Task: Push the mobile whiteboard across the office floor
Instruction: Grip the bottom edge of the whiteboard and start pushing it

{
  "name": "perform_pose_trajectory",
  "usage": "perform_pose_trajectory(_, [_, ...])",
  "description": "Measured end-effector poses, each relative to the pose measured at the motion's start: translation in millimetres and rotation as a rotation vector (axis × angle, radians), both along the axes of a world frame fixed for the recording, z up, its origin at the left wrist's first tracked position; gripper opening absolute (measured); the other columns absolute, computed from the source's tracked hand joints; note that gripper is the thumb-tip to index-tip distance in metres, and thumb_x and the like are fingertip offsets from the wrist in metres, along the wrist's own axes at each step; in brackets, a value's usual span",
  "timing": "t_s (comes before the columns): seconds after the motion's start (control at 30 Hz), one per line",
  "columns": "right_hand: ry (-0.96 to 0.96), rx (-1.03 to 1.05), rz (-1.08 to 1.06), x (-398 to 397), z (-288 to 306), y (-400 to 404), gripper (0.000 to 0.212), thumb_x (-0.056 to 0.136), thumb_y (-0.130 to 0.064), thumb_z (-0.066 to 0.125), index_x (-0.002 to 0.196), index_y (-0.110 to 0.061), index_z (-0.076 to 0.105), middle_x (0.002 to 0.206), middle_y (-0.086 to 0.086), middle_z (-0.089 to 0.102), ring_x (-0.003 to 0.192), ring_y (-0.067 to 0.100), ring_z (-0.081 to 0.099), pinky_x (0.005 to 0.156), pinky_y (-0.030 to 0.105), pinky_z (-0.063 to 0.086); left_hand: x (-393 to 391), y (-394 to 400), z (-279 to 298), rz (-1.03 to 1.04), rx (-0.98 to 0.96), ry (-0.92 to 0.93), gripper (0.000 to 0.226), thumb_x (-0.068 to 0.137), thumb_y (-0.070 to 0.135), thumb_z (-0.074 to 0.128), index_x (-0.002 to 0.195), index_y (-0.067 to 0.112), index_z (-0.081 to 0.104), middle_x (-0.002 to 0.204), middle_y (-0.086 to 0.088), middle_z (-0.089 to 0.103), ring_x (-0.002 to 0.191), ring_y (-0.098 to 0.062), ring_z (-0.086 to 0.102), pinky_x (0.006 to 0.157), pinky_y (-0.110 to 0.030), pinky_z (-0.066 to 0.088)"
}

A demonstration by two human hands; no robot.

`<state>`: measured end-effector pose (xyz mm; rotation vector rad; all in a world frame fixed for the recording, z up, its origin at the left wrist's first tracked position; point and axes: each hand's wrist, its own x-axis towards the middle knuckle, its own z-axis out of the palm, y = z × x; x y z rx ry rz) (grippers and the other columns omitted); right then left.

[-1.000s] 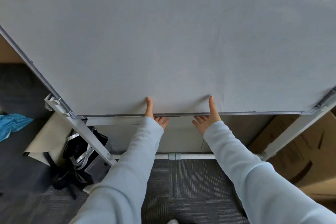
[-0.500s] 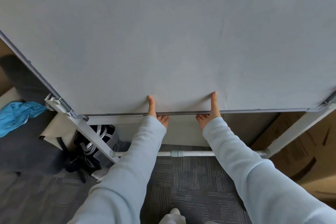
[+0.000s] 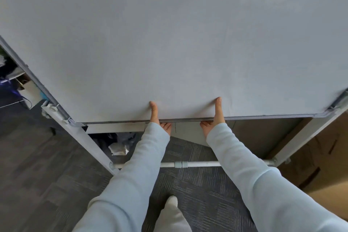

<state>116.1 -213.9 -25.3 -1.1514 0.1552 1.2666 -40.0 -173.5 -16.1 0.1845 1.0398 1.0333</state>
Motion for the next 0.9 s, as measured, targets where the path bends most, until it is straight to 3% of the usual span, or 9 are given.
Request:
perform_pose_trajectory(0.33, [0.061, 0.046, 0.167, -42.4, 3.5, -52.8, 0.116, 0.06, -0.071, 0.072, 0.146, -0.006, 0.027, 0.148, 0.018, 0.038, 0.137, 0.028, 0.039, 0.115, 0.038, 0.029, -49.0, -67.6, 2.2, 0.149, -0.007, 0.006, 0.105, 0.059, 0.073, 0.066, 0.137, 0.009, 0.036, 0.14, -0.015, 0.044, 0.127, -0.029, 0.045, 0.111, -0.039, 0.032])
perform_pose_trajectory(0.57, [0.094, 0.051, 0.224, -83.2, 3.7, -60.5, 0.122, 0.056, -0.073, 0.073, 0.149, -0.012, 0.022, 0.152, 0.016, 0.033, 0.139, 0.028, 0.036, 0.116, 0.038, 0.027, -90.6, -82.9, 6.4, 0.212, -0.007, 0.007, 0.108, 0.058, 0.073, 0.067, 0.138, 0.009, 0.034, 0.14, -0.015, 0.043, 0.127, -0.03, 0.045, 0.108, -0.04, 0.033])
perform_pose_trajectory(0.8, [0.095, 0.075, 0.263, -149.8, 7.4, -51.9, 0.111, 0.061, -0.069, 0.072, 0.146, -0.01, 0.029, 0.147, 0.017, 0.04, 0.134, 0.028, 0.043, 0.113, 0.037, 0.032, -157.7, -75.5, 8.4, 0.278, -0.023, 0.035, 0.107, 0.049, 0.075, 0.071, 0.128, 0.008, 0.042, 0.13, -0.014, 0.053, 0.117, -0.031, 0.053, 0.106, -0.042, 0.039])
perform_pose_trajectory(0.9, [0.102, 0.064, 0.297, -185.7, 7.4, -48.5, 0.115, 0.061, -0.07, 0.072, 0.148, -0.012, 0.025, 0.15, 0.015, 0.037, 0.136, 0.027, 0.041, 0.115, 0.037, 0.029, -194.8, -73.1, 8.9, 0.271, -0.023, 0.06, 0.1, 0.06, 0.074, 0.065, 0.13, 0.007, 0.039, 0.128, -0.015, 0.051, 0.12, -0.031, 0.051, 0.106, -0.041, 0.038])
